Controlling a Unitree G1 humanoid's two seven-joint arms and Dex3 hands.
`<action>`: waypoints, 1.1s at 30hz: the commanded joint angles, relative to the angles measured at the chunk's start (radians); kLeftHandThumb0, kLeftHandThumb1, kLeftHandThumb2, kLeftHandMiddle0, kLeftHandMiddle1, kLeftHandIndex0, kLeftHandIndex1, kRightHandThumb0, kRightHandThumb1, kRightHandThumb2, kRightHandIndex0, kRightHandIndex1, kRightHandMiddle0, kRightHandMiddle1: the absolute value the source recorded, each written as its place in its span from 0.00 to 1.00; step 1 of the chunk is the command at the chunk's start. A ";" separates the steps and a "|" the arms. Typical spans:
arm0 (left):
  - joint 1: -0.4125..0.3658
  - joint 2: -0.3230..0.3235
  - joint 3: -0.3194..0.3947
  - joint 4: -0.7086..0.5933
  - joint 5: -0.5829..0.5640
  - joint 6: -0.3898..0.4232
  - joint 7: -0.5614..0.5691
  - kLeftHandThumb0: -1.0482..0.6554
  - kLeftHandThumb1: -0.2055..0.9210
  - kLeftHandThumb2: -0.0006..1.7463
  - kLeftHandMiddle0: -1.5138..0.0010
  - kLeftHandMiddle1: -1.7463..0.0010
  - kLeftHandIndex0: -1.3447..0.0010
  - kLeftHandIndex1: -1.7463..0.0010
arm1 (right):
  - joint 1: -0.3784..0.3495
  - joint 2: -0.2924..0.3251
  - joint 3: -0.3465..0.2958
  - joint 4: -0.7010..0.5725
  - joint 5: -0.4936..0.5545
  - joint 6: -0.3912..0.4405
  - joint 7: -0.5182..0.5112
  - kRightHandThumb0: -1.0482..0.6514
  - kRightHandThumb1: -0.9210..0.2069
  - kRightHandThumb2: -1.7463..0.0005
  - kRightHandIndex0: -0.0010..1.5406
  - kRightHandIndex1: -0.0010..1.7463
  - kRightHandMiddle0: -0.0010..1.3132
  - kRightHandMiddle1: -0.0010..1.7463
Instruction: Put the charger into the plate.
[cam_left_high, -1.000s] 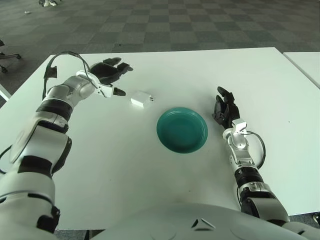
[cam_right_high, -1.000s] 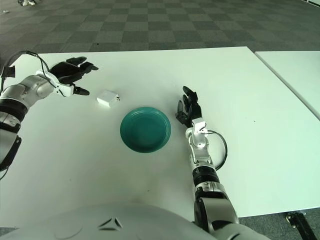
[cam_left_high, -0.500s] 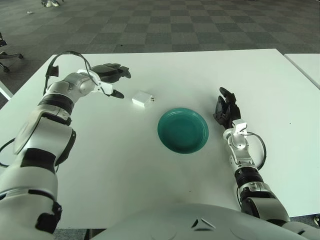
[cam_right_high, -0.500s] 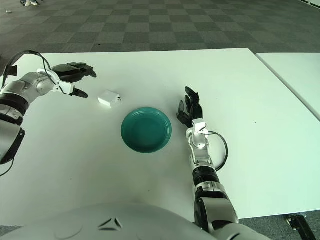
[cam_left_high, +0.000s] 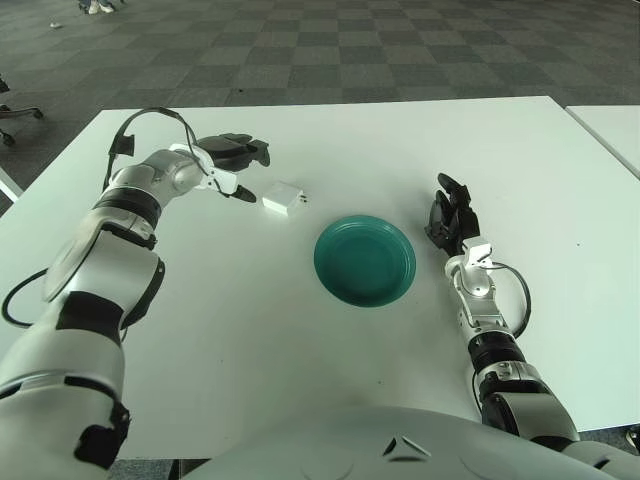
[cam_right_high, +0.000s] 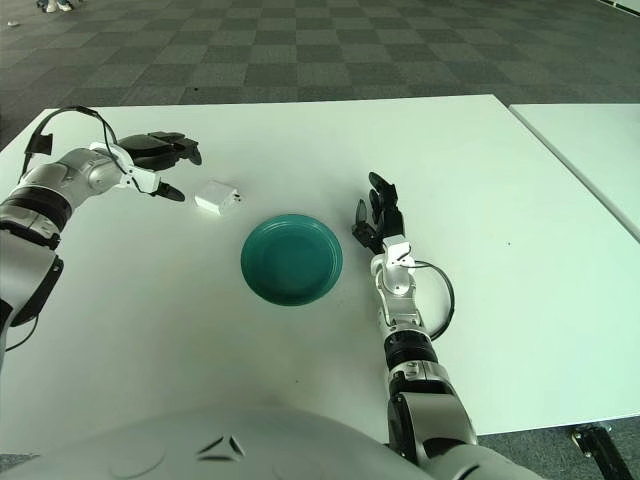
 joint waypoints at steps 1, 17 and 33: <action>-0.042 -0.012 -0.020 0.021 0.012 0.021 0.015 0.07 0.95 0.13 0.94 1.00 0.97 0.27 | 0.108 0.036 0.013 0.142 -0.009 0.081 -0.007 0.17 0.00 0.50 0.09 0.00 0.00 0.31; -0.084 -0.083 -0.068 0.056 0.026 0.047 0.045 0.07 0.97 0.11 0.94 1.00 0.98 0.31 | 0.104 0.048 0.017 0.178 -0.011 0.047 -0.029 0.16 0.00 0.50 0.09 0.00 0.00 0.30; -0.091 -0.129 -0.096 0.070 0.025 0.055 0.073 0.05 1.00 0.10 0.94 1.00 0.97 0.35 | 0.103 0.056 0.018 0.208 -0.009 0.020 -0.034 0.15 0.00 0.51 0.08 0.00 0.00 0.29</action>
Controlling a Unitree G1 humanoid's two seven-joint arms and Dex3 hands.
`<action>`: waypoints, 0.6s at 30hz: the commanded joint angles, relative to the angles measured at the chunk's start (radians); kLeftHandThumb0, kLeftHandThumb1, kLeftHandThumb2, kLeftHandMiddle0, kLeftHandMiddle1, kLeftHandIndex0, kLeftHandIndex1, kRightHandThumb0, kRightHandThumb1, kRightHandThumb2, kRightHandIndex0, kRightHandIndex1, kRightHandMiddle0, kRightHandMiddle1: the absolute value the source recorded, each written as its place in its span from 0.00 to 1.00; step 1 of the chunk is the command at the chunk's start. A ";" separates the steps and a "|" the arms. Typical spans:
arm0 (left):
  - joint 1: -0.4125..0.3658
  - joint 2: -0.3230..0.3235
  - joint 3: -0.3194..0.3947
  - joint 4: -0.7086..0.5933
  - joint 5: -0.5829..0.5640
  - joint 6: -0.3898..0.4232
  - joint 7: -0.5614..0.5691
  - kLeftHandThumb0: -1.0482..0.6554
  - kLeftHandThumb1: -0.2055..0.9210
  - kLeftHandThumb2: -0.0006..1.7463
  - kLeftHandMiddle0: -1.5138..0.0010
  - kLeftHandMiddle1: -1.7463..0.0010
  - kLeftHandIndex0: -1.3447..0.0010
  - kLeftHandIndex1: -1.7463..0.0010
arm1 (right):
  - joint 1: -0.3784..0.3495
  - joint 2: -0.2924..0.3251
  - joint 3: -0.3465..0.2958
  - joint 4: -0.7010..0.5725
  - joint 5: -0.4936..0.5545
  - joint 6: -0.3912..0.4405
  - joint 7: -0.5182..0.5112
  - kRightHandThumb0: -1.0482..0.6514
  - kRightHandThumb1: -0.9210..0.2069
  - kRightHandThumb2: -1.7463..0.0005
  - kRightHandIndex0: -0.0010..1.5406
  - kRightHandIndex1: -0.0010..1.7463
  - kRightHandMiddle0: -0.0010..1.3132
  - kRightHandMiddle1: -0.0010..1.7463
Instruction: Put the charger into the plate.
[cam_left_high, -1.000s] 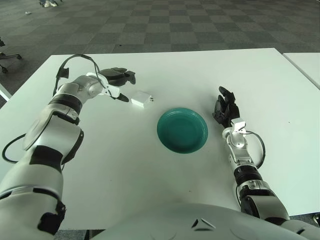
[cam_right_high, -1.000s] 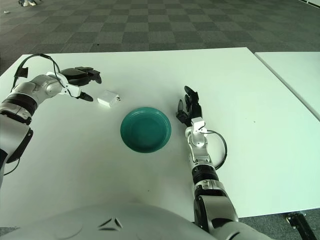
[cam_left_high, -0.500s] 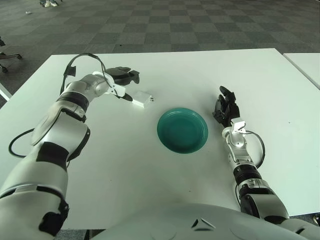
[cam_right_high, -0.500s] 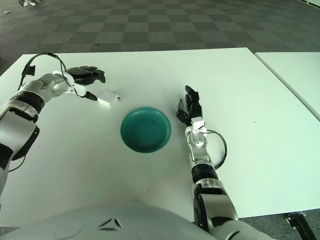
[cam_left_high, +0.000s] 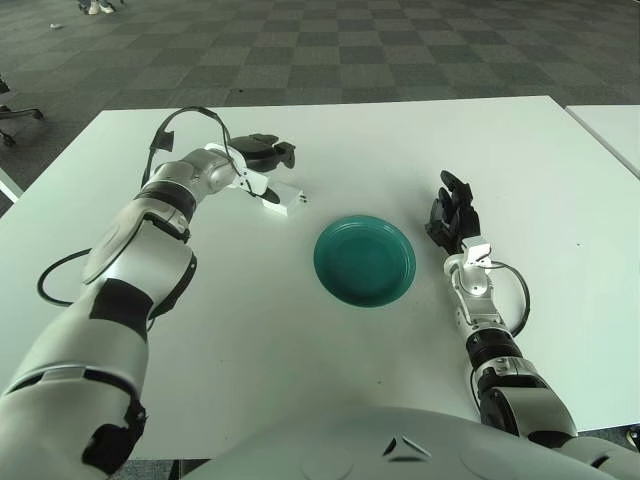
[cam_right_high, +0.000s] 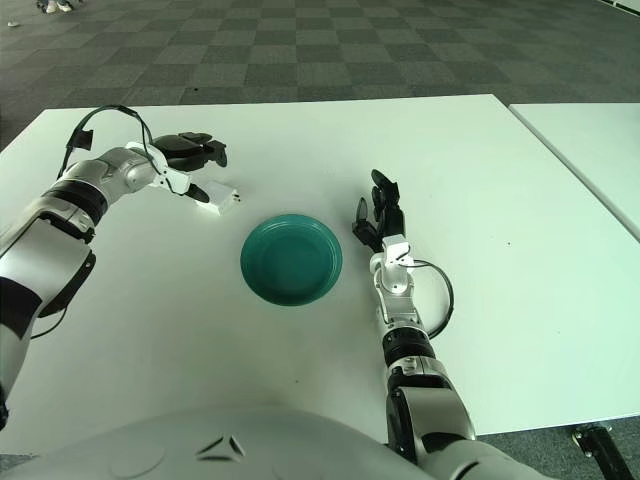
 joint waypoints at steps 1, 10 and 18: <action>-0.030 -0.002 -0.014 0.010 0.013 0.009 0.018 0.05 1.00 0.10 0.94 1.00 0.97 0.35 | 0.120 0.052 0.017 0.162 -0.007 0.085 0.002 0.15 0.00 0.51 0.08 0.00 0.00 0.29; -0.031 -0.014 -0.024 0.016 0.016 0.031 0.025 0.06 0.99 0.09 0.96 1.00 0.99 0.35 | 0.123 0.056 0.018 0.175 -0.013 0.067 -0.013 0.15 0.00 0.51 0.09 0.00 0.00 0.29; -0.034 -0.030 -0.036 0.018 0.021 0.042 0.019 0.06 0.99 0.08 0.97 1.00 1.00 0.36 | 0.134 0.054 0.023 0.168 -0.016 0.065 -0.018 0.16 0.00 0.50 0.09 0.00 0.00 0.29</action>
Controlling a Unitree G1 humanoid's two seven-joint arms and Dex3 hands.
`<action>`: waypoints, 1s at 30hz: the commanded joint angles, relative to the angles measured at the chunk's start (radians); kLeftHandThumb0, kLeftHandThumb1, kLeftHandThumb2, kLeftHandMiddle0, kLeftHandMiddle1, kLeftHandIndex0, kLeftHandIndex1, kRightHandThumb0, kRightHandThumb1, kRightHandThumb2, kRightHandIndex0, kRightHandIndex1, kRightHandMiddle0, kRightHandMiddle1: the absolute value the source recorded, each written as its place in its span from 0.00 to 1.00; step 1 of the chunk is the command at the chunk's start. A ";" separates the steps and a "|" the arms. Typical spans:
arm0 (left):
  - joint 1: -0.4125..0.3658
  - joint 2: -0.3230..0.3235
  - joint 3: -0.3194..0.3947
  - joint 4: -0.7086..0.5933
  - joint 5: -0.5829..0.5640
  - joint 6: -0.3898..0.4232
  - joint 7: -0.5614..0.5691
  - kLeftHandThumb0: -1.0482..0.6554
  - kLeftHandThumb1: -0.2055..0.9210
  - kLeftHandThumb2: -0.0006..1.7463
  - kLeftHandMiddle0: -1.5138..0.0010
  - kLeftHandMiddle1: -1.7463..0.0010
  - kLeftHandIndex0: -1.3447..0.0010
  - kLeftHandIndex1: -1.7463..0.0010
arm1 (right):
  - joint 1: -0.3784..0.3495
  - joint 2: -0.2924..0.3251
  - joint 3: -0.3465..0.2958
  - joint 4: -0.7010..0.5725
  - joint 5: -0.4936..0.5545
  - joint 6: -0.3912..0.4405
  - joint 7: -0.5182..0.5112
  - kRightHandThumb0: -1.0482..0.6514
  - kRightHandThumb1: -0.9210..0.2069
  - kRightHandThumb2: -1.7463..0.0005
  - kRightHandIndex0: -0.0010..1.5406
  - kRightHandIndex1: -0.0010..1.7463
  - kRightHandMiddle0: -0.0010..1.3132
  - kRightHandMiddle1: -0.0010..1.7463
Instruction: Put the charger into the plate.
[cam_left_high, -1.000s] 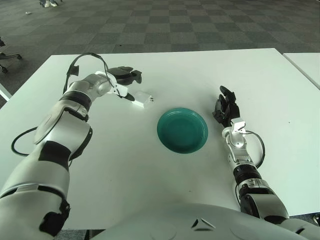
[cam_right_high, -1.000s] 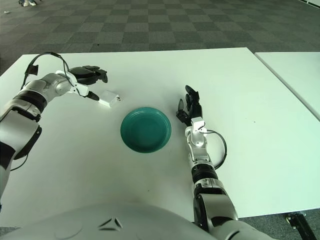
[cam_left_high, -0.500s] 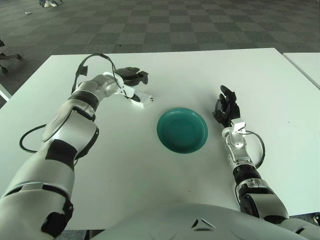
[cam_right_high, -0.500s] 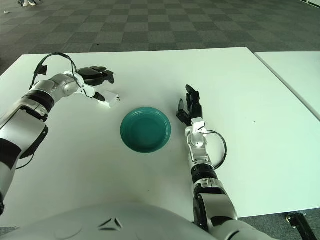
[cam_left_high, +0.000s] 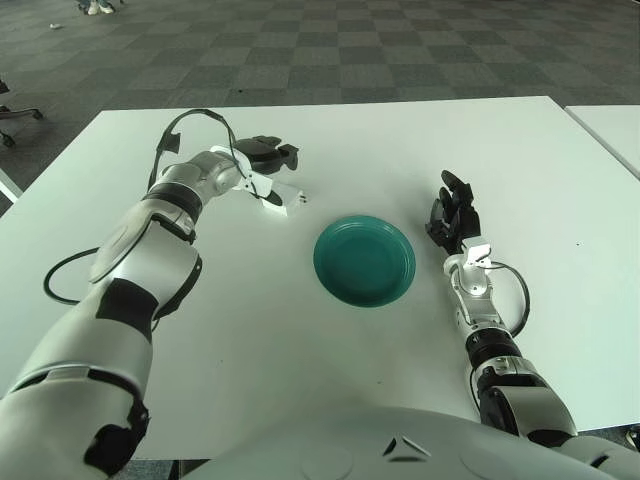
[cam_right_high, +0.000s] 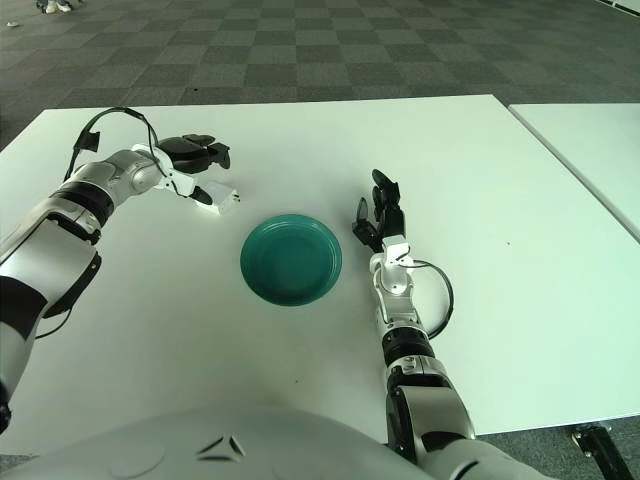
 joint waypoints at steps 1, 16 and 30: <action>-0.035 -0.014 -0.017 0.011 0.017 0.015 0.008 0.06 0.99 0.08 0.97 1.00 1.00 0.36 | 0.138 0.053 0.022 0.156 -0.015 0.078 -0.005 0.16 0.00 0.50 0.09 0.00 0.00 0.29; -0.038 -0.027 -0.039 0.019 0.021 0.026 -0.008 0.06 1.00 0.07 0.98 1.00 0.99 0.38 | 0.149 0.046 0.021 0.145 -0.019 0.091 -0.015 0.16 0.00 0.49 0.09 0.00 0.00 0.29; -0.024 -0.043 -0.054 0.033 0.022 0.051 -0.014 0.06 1.00 0.07 0.99 1.00 0.98 0.37 | 0.154 0.048 0.016 0.148 -0.011 0.092 -0.020 0.16 0.00 0.49 0.09 0.00 0.00 0.29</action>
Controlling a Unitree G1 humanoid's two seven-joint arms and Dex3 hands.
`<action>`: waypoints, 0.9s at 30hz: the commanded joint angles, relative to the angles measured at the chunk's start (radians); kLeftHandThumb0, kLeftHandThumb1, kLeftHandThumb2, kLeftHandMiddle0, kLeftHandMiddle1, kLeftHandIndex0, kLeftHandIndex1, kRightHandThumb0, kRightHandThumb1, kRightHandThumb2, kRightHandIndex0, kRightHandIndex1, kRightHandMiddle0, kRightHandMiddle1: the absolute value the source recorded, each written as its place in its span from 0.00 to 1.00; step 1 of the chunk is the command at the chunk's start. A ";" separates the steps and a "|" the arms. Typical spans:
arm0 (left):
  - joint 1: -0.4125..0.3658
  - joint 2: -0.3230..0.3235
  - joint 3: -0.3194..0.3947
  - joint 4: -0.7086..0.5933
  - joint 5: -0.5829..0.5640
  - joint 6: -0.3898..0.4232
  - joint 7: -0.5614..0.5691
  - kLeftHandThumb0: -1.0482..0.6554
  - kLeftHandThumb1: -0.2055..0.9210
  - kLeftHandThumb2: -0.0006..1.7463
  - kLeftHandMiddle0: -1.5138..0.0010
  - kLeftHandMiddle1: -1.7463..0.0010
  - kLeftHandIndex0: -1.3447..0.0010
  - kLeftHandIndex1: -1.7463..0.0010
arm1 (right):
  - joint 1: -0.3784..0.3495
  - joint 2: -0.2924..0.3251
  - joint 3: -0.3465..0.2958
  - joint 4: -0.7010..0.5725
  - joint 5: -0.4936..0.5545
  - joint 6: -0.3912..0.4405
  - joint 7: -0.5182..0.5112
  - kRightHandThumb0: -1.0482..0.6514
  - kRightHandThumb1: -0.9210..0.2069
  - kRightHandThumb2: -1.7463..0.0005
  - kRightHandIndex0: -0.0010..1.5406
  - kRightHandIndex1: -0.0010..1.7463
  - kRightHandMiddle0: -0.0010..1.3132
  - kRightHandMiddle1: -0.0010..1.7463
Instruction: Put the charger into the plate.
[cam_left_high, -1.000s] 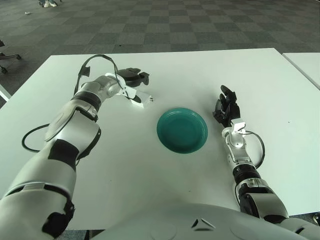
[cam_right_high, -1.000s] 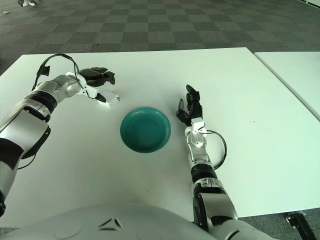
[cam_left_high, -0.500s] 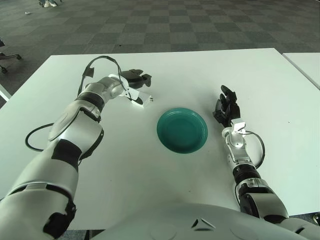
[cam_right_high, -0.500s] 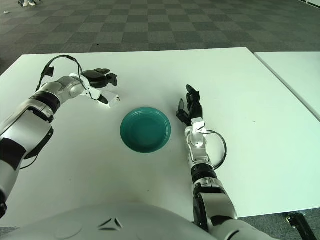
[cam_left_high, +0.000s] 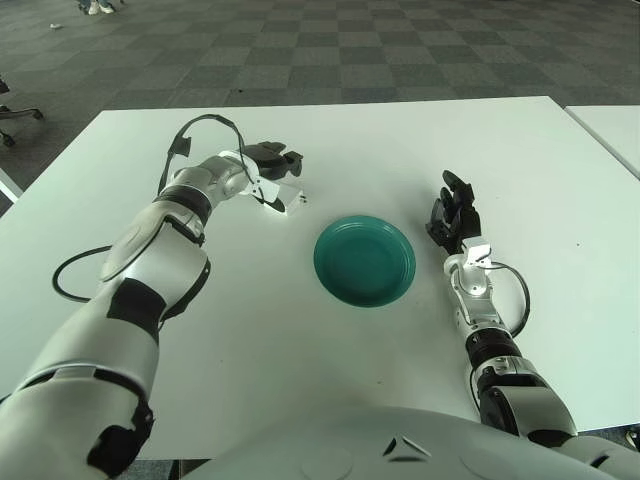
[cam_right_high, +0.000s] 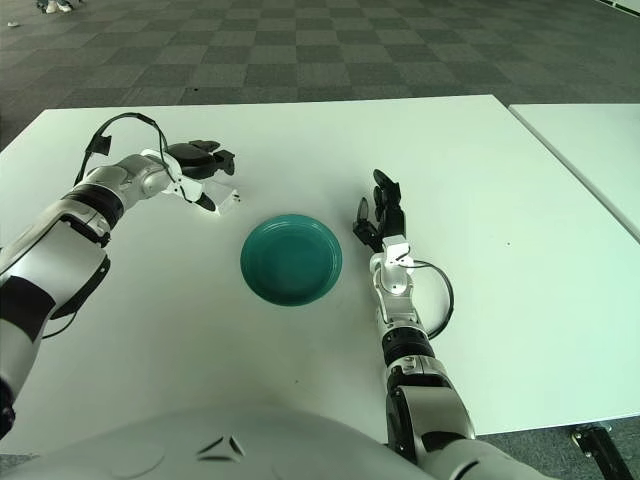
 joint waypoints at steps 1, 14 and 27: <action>-0.022 -0.010 -0.010 0.009 0.013 0.017 -0.012 0.06 1.00 0.07 0.99 1.00 0.99 0.37 | 0.153 0.048 0.015 0.149 -0.013 0.091 -0.010 0.16 0.00 0.49 0.10 0.00 0.00 0.29; -0.004 -0.018 -0.009 0.016 0.004 0.022 -0.032 0.06 1.00 0.08 0.99 1.00 0.98 0.37 | 0.159 0.043 0.022 0.139 -0.022 0.098 -0.021 0.16 0.00 0.48 0.09 0.00 0.00 0.29; 0.014 -0.019 -0.006 0.023 -0.002 0.046 -0.055 0.06 1.00 0.09 1.00 1.00 0.99 0.36 | 0.159 0.042 0.024 0.135 -0.024 0.109 -0.027 0.17 0.00 0.48 0.09 0.00 0.00 0.29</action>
